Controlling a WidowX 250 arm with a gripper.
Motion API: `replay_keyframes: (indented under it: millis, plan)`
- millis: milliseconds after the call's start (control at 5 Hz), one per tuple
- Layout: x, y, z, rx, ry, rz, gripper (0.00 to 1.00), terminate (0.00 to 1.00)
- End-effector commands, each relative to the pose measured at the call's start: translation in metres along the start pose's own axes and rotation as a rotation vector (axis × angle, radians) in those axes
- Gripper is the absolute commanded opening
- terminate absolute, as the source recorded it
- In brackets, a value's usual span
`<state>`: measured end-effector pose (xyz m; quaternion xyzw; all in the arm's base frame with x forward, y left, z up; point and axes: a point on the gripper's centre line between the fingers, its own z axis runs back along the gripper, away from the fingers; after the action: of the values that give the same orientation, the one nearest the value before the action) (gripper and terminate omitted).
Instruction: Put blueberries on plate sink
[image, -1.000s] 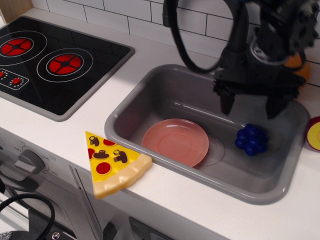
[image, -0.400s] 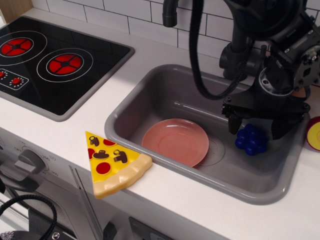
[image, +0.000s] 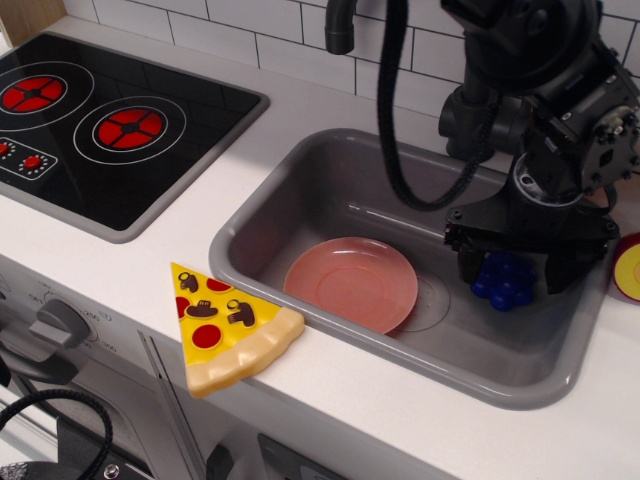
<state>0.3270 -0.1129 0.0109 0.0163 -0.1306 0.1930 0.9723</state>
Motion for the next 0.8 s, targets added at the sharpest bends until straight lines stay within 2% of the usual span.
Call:
replay_keyframes:
  millis: [0,200,600]
  plan:
    - [0.0054,-0.0013,-0.0033,-0.025,-0.003,0.002,0.0,0.0]
    - [0.0093,-0.0026,-0.0074,-0.01,-0.011,0.004,0.0,0.0]
    - [0.0141,-0.0035,-0.0017,-0.026,-0.012,0.013,0.0,0.0]
